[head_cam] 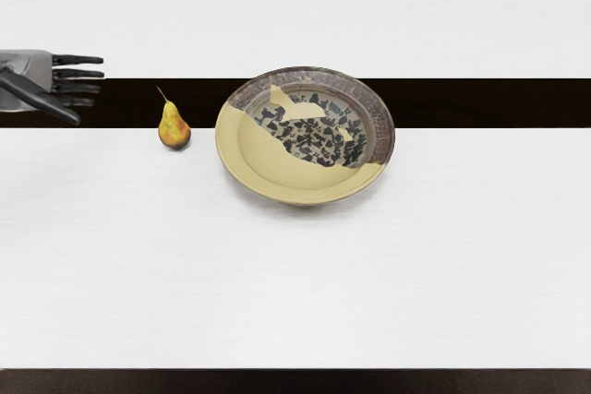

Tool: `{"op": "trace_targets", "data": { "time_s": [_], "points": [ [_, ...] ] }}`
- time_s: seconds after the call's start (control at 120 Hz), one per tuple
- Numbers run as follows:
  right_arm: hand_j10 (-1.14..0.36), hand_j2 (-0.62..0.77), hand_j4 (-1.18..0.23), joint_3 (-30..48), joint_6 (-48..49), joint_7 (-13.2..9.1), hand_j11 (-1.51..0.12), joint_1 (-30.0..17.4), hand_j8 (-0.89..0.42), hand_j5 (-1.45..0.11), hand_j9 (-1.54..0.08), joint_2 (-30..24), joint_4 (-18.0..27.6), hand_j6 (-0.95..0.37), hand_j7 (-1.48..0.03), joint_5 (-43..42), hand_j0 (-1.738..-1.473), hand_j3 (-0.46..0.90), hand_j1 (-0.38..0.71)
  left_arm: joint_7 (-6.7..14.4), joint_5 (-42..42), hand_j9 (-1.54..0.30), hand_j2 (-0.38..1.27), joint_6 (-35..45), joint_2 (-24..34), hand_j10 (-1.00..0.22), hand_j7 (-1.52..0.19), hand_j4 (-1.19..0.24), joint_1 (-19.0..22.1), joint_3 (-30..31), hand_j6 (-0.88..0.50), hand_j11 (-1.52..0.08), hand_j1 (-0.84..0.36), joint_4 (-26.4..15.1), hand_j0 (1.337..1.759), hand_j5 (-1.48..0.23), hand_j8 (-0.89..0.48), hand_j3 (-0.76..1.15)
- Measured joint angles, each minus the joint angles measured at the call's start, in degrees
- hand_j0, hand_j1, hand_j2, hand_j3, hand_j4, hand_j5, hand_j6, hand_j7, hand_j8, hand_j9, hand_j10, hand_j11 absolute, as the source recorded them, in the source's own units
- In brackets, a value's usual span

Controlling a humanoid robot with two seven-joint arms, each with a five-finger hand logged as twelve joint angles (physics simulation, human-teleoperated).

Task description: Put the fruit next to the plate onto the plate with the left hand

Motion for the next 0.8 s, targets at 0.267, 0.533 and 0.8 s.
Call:
{"op": "trace_targets", "data": {
  "time_s": [0.267,0.533,0.8],
  "points": [
    [-0.01,0.0,-0.01,-0.12,0.0,-0.01,-0.01,0.0,-0.01,-0.01,-0.01,0.0,0.0,-0.01,-0.01,0.04,-1.658,0.0,-0.34,2.34,0.12,-0.01,0.0,0.01,-16.2,-0.01,-0.01,-0.01,0.04,0.08,-0.01,-0.01,0.34,17.95,1.658,-0.01,-0.01,0.0],
    [-0.01,0.0,-0.01,-0.09,0.0,-0.04,-0.01,0.0,-0.01,-0.01,-0.01,0.0,0.0,-0.01,-0.01,0.07,-1.658,0.0,-0.34,-2.87,4.67,-0.01,0.0,0.01,-16.81,-0.01,-0.01,-0.01,0.26,0.53,-0.01,-0.01,0.34,30.77,1.658,-0.01,-0.01,0.0],
    [-0.01,0.0,-0.01,-0.09,0.0,-0.01,-0.01,0.0,-0.01,-0.01,-0.01,0.0,0.0,-0.01,-0.01,0.07,-1.658,0.0,-0.34,-9.1,10.92,-0.01,0.0,0.02,-18.85,-0.01,-0.01,-0.01,0.27,0.69,-0.01,-0.01,0.34,31.61,1.658,-0.01,-0.01,0.0]
  ]
}}
